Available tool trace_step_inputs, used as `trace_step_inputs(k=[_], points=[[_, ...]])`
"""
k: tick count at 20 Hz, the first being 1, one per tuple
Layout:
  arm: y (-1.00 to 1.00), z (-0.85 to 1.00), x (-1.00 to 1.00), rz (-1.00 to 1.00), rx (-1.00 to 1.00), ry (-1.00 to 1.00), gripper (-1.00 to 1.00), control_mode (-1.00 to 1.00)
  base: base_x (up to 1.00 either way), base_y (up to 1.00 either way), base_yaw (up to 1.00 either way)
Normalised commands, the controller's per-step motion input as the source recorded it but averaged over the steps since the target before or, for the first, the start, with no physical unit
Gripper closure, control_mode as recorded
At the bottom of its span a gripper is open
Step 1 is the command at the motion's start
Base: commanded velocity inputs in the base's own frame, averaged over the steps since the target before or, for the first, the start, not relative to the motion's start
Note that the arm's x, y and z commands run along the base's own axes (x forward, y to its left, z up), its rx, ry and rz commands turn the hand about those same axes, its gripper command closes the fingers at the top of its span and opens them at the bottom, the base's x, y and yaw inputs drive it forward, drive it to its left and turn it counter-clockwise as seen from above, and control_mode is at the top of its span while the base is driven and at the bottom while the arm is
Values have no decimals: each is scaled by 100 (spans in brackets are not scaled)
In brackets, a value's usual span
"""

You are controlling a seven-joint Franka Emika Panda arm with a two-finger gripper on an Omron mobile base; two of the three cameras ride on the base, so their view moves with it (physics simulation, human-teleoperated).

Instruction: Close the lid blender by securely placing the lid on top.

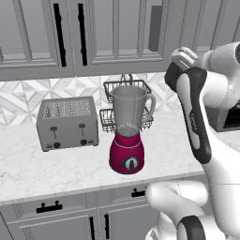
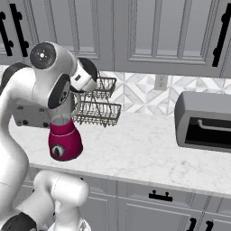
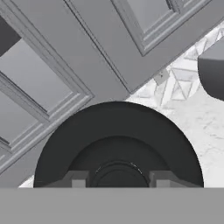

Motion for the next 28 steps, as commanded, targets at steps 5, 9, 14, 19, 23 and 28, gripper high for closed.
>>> trace_step_inputs(k=[5, 9, 14, 19, 23, 28], points=[[81, 44, 0, 1, -9, 32, 100, -100, 0, 0, 0], [34, 1, 0, 0, -1, 4, 100, -100, 0, 0, 0], [12, -11, 0, 0, -1, 8, 100, -100, 0, 0, 0], [21, -34, 6, 0, 0, 11, 100, -100, 0, 0, 0], [53, -16, 41, -7, 0, 11, 100, -100, 0, 0, 0], [42, -4, 24, -1, 0, 7, 100, -100, 0, 0, 0]])
